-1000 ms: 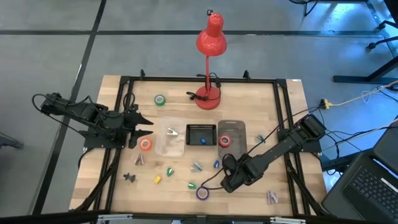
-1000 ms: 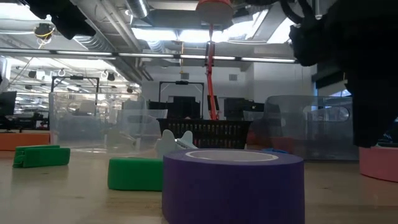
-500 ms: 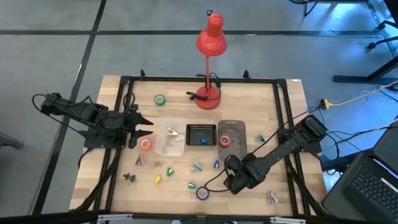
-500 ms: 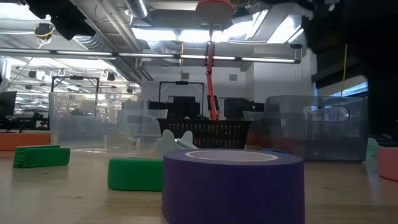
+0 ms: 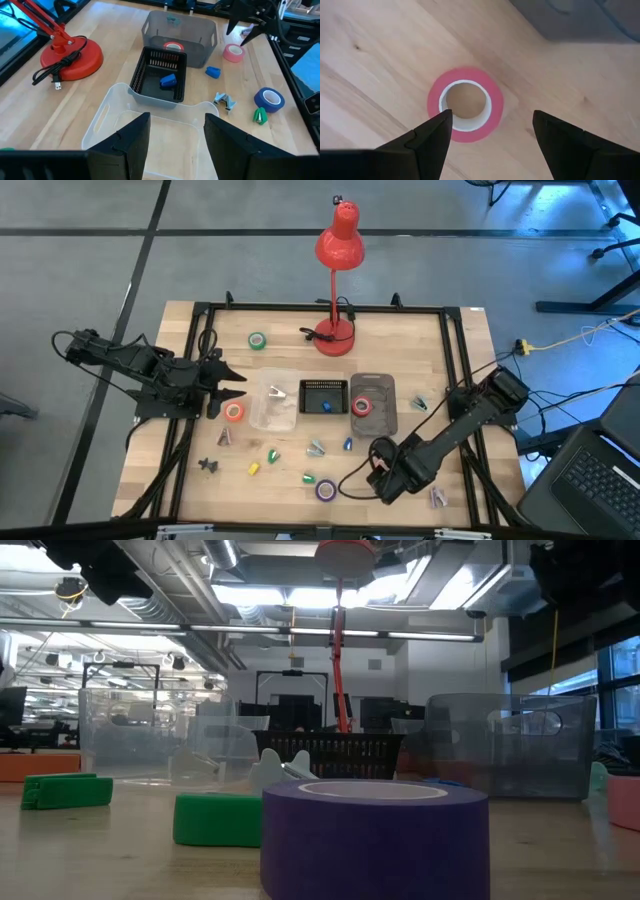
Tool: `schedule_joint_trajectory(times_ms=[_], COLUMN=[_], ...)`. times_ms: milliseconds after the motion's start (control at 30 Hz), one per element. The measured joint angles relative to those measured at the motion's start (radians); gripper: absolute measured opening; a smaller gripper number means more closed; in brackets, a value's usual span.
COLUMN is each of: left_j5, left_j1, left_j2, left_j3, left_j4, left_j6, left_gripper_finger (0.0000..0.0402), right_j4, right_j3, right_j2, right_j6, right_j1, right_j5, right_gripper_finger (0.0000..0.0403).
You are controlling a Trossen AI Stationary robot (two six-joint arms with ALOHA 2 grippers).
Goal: Pick and place Stapler, Stapler remover, tape
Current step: Put the pink tape into the black bin
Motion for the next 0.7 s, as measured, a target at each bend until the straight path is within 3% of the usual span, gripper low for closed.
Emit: schedule_joint_trajectory(times_ms=[200, 433, 533, 700], left_j5=[0.003, 0.003, 0.003, 0.003], left_j1=[0.000, 0.000, 0.000, 0.000], left_j2=[0.000, 0.000, 0.000, 0.000], left_j3=[0.000, 0.000, 0.000, 0.000], left_j4=[0.000, -0.001, -0.001, -0.001], left_j6=[0.000, 0.000, 0.000, 0.001], left_gripper_finger=[0.0178, 0.0178, 0.0178, 0.0178], right_j4=[0.013, 0.018, 0.018, 0.011], right_j3=[0.000, -0.001, -0.001, 0.003], right_j2=[0.029, 0.111, 0.122, 0.118], right_j6=[0.000, -0.005, -0.007, -0.020], right_j1=[0.000, -0.001, -0.001, 0.006], right_j5=[0.000, -0.043, -0.047, -0.063], right_gripper_finger=[0.0267, 0.0222, 0.0173, 0.0036])
